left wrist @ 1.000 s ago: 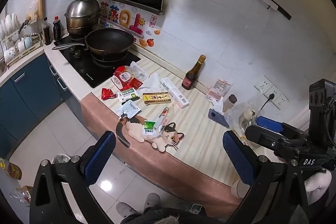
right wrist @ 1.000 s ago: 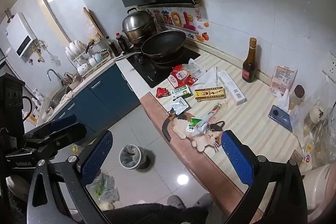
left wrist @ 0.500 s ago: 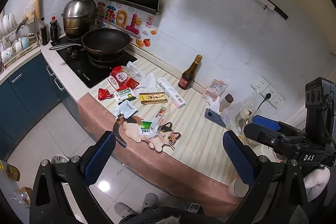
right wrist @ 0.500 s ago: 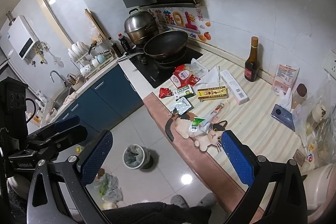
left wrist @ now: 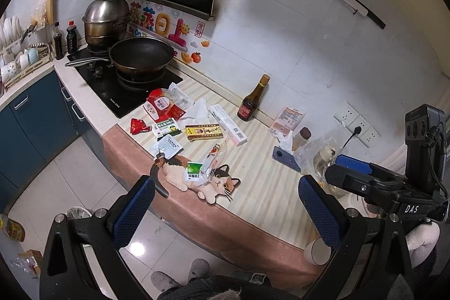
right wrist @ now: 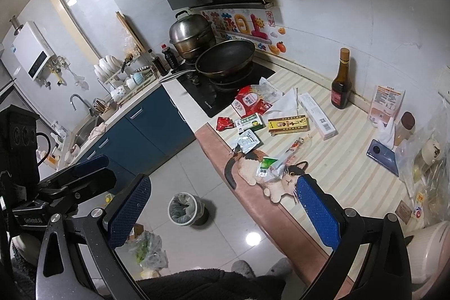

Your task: Collect trash

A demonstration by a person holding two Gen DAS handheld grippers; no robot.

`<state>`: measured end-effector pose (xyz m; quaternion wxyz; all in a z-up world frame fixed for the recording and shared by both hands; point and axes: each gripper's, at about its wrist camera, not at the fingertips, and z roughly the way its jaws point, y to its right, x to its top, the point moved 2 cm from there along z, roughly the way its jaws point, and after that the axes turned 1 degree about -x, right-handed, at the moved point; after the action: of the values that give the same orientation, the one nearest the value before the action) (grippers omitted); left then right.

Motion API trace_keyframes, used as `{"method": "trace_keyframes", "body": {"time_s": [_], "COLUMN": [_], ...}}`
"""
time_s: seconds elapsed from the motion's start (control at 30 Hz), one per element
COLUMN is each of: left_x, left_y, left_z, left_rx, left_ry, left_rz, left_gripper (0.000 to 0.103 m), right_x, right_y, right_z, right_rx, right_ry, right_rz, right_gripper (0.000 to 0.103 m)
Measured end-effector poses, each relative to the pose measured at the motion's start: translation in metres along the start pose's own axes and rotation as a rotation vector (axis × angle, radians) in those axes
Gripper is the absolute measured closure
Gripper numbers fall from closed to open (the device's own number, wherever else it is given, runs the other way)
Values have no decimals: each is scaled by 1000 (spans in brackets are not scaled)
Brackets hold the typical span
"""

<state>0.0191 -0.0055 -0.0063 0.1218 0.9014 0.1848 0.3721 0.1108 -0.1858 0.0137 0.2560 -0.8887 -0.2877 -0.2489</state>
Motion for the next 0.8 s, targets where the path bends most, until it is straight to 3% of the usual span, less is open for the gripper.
{"method": "trace_keyframes", "body": {"time_s": [0.8], "left_x": [1], "left_y": [4], "left_z": [0], "left_rx": [-12], "left_ry": [0], "left_rz": [21], "left_gripper": [0], "right_x": [5], "right_y": [0], "right_z": [2], "right_rx": [-5], "right_ry": [-5], "right_rz": [-3], "right_gripper": [0]}}
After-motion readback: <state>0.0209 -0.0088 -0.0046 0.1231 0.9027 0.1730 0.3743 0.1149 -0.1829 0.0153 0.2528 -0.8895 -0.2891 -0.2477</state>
